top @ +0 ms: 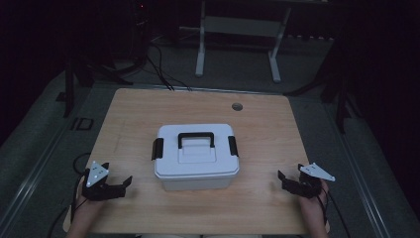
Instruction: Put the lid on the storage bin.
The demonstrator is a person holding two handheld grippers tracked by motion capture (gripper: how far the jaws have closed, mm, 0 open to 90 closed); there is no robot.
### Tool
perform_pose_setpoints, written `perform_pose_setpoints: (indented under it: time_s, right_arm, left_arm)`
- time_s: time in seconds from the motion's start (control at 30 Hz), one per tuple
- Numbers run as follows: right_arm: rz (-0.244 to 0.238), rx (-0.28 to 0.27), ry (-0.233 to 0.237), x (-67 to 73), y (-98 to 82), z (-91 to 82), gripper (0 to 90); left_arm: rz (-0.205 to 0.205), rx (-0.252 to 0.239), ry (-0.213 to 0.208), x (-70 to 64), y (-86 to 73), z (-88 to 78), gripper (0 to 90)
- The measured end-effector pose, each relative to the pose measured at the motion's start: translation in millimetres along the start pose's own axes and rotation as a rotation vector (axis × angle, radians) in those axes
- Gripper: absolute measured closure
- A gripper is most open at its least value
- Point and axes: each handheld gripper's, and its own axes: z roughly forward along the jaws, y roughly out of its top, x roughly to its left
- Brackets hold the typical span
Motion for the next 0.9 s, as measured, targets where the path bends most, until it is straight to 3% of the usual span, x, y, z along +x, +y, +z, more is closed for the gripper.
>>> perform_pose_setpoints:
  time_s: [0.1,0.27,0.57,0.7,0.9]
  right_arm:
    - [0.031,-0.006,0.002,-0.9,-1.7,-0.1,13.1]
    - [0.005,-0.008,-0.016,3.2,-2.6,-0.4,13.2]
    - [0.019,-0.019,-0.033,1.3,-3.4,0.8,13.2]
    - [-0.002,-0.014,-0.05,3.2,-2.6,2.2,13.2]
    - [-0.02,-0.014,-0.052,5.2,-2.1,3.3,13.2]
  left_arm:
    - [0.0,-0.016,0.019,-1.5,-0.8,-1.7,1.7]
    - [-0.015,-0.039,0.04,-0.7,-1.4,-4.2,1.7]
    - [-0.04,-0.092,0.103,1.7,-2.4,-7.0,1.7]
    - [-0.041,-0.111,0.133,2.0,-2.3,-8.6,1.7]
    - [-0.05,-0.115,0.136,1.8,-4.0,-8.4,1.7]
